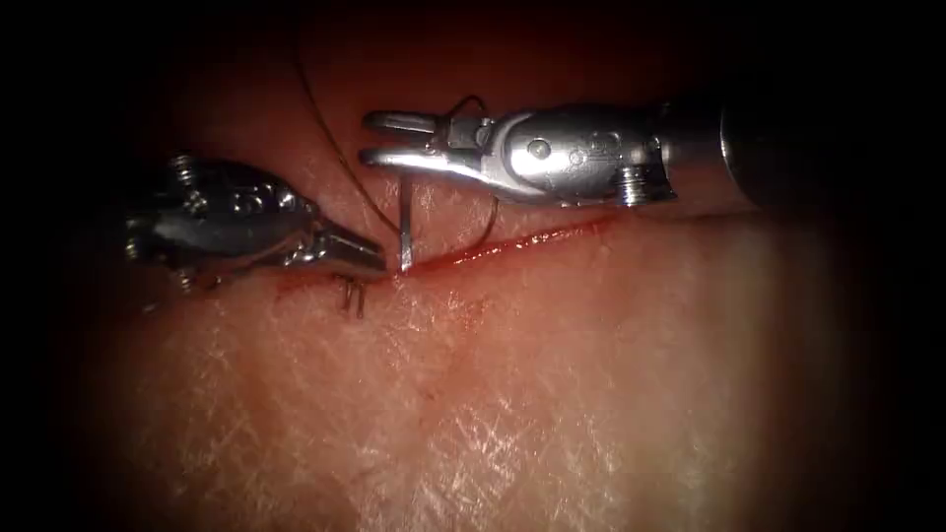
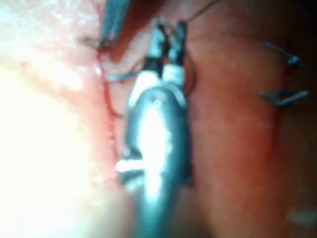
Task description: Wound Closure
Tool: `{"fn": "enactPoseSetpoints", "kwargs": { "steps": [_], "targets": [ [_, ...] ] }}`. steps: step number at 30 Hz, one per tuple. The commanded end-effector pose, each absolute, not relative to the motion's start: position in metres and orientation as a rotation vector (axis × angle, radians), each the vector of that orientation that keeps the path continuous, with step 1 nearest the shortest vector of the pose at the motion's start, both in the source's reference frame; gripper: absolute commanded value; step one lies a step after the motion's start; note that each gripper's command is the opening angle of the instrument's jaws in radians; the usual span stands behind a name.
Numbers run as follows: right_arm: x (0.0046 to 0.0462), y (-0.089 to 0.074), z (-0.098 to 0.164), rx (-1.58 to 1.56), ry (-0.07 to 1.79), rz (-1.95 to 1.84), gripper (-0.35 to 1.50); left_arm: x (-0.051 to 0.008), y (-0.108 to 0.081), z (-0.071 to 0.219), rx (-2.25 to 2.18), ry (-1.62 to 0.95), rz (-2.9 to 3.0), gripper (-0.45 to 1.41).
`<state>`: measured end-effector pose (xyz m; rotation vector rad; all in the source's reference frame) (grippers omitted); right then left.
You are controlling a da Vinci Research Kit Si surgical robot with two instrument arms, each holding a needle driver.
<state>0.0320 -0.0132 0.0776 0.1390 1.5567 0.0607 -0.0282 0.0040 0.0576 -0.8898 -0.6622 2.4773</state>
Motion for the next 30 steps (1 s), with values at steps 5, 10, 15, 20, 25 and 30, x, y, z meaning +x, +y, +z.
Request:
{"fn": "enactPoseSetpoints", "kwargs": {
  "steps": [5,10,15,20,25,30],
  "targets": [
    [0.0321,-0.0131,0.0784,0.131,1.548,0.027,-0.35,-0.0308,0.0019,0.0562,-0.899,-0.697,2.505,-0.45],
    [0.0321,-0.013,0.0784,0.134,1.551,-0.002,-0.35,-0.0329,0.0001,0.0549,-0.919,-0.737,2.519,-0.45],
    [0.0323,-0.013,0.0784,0.147,1.561,-0.023,-0.35,-0.0333,-0.0005,0.0566,-0.909,-0.739,2.536,-0.45],
    [0.0324,-0.0131,0.0783,0.157,1.568,-0.078,-0.35,-0.0334,-0.001,0.0587,-0.902,-0.747,2.555,-0.45],
    [0.0325,-0.013,0.0784,0.181,1.601,-0.209,-0.35,-0.0332,-0.001,0.0591,-0.904,-0.755,2.561,-0.45],
    [0.0324,-0.0125,0.0781,0.153,1.611,-0.269,-0.35,-0.0332,-0.001,0.059,-0.904,-0.757,2.561,-0.45]
  ]
}}
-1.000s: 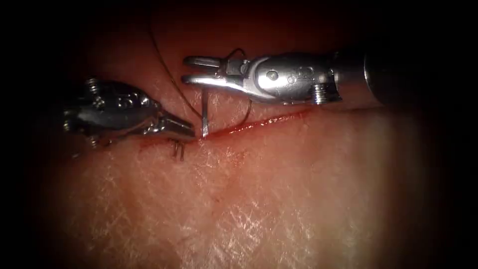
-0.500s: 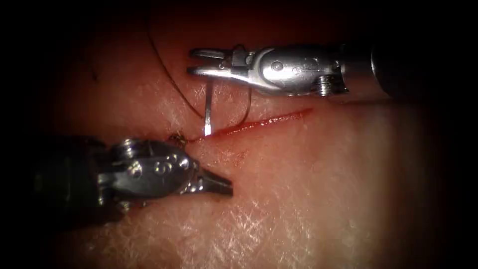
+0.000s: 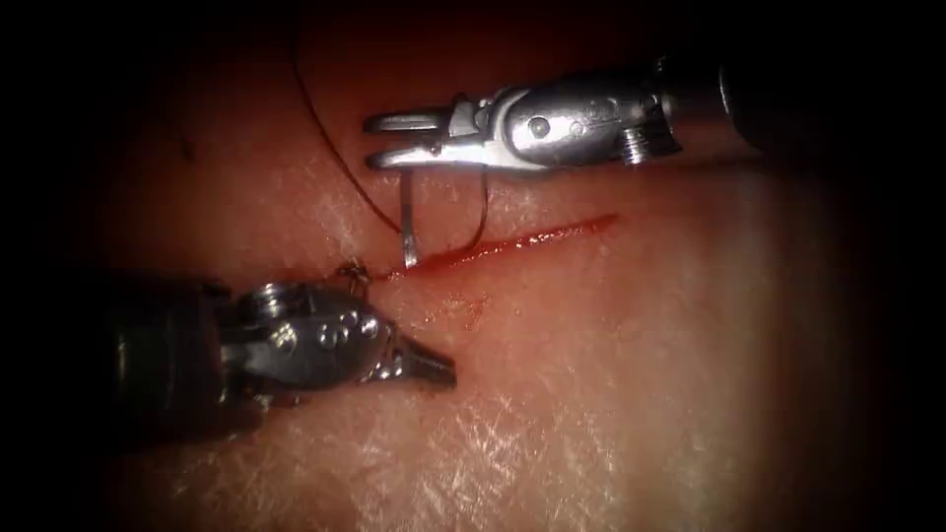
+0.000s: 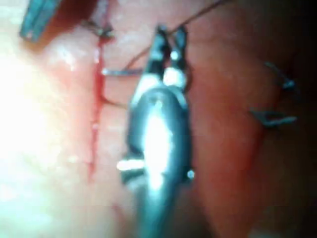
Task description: Wound Closure
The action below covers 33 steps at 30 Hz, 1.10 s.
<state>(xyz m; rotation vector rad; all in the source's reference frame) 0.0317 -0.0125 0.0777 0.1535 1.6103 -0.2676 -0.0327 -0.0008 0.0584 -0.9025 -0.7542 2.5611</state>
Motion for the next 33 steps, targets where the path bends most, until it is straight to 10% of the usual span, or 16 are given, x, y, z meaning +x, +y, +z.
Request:
{"fn": "enactPoseSetpoints", "kwargs": {
  "steps": [1,33],
  "targets": [
    [0.0324,-0.0125,0.0781,0.153,1.611,-0.269,-0.35,-0.0332,-0.001,0.059,-0.9,-0.758,2.563,-0.45],
    [0.033,-0.0116,0.0771,0.32,1.564,-0.248,-0.35,-0.0323,-0.0017,0.0629,-0.84,-0.751,2.585,-0.45]
  ]
}}
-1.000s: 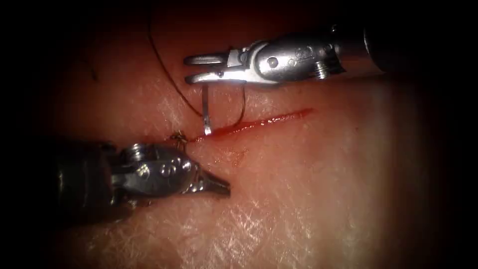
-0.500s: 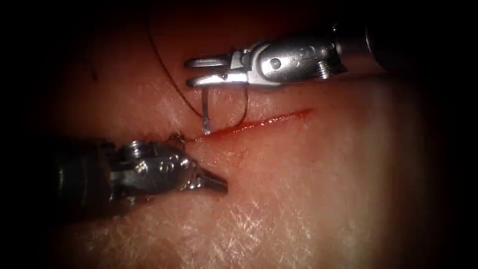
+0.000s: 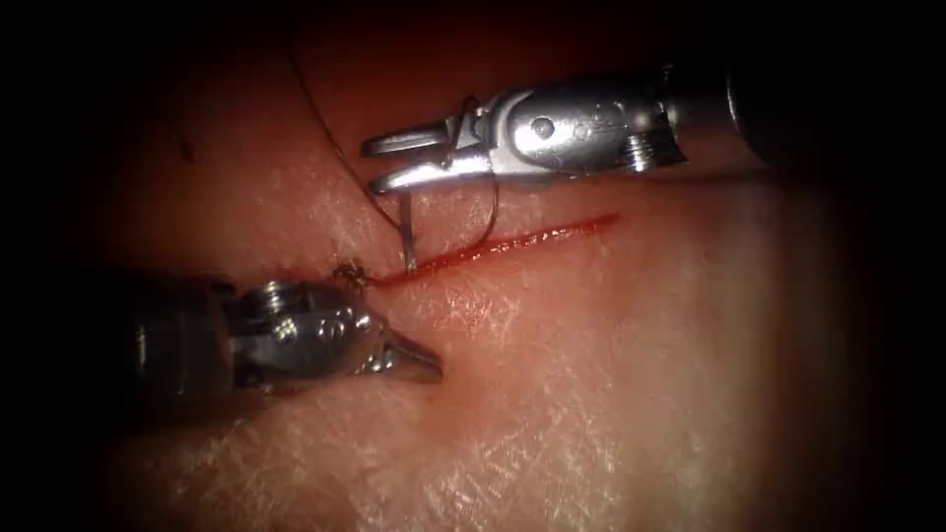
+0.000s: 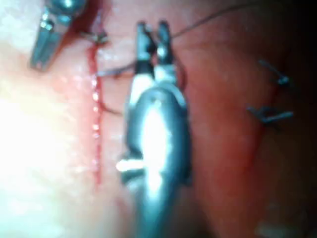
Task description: Wound Closure
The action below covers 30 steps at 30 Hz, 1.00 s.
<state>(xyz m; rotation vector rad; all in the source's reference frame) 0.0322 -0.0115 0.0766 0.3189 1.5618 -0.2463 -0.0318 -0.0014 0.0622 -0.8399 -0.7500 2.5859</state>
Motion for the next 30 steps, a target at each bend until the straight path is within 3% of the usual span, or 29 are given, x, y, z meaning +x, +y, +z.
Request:
{"fn": "enactPoseSetpoints", "kwargs": {
  "steps": [1,30],
  "targets": [
    [0.033,-0.0115,0.077,0.325,1.564,-0.243,-0.35,-0.0322,-0.0017,0.063,-0.837,-0.751,2.588,-0.45],
    [0.034,-0.0135,0.076,0.611,1.452,-0.052,-0.35,-0.0313,-0.0016,0.0635,-0.817,-0.761,2.596,-0.45]
  ]
}}
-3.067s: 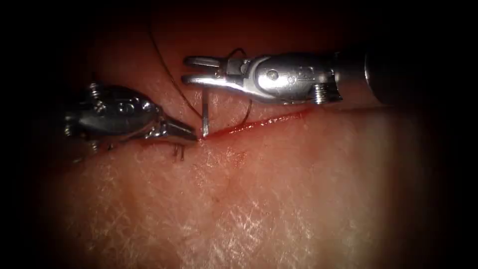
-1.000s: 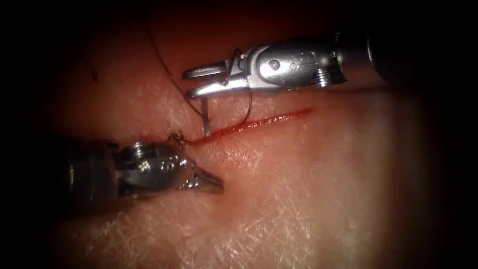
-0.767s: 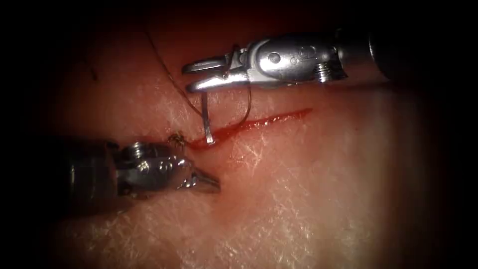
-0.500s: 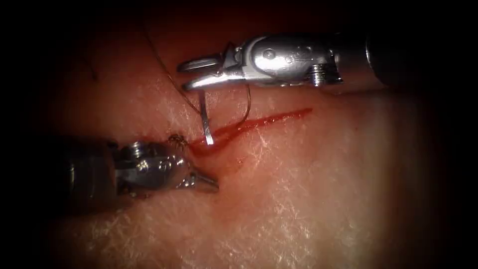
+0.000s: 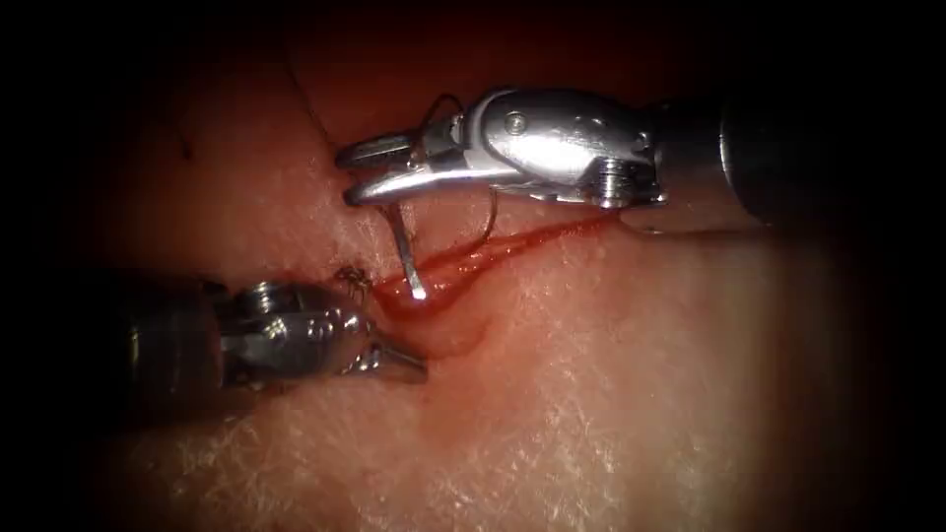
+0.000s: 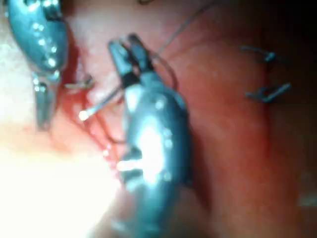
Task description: Wound Closure
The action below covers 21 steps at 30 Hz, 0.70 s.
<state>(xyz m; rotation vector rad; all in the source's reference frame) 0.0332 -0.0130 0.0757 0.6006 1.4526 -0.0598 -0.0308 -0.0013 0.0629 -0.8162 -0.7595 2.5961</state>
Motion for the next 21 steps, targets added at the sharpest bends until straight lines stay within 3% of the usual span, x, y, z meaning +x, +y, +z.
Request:
{"fn": "enactPoseSetpoints", "kwargs": {
  "steps": [1,9,21],
  "targets": [
    [0.034,-0.0135,0.076,0.631,1.44,-0.019,-0.35,-0.0313,-0.0015,0.0635,-0.817,-0.762,2.596,-0.45],
    [0.0337,-0.0132,0.0762,0.642,1.388,0.106,-0.35,-0.0311,-0.0016,0.0635,-0.814,-0.765,2.592,-0.45],
    [0.0329,-0.0115,0.0774,0.38,1.321,0.213,-0.35,-0.0311,-0.0019,0.0628,-0.808,-0.77,2.593,-0.45]
  ]
}}
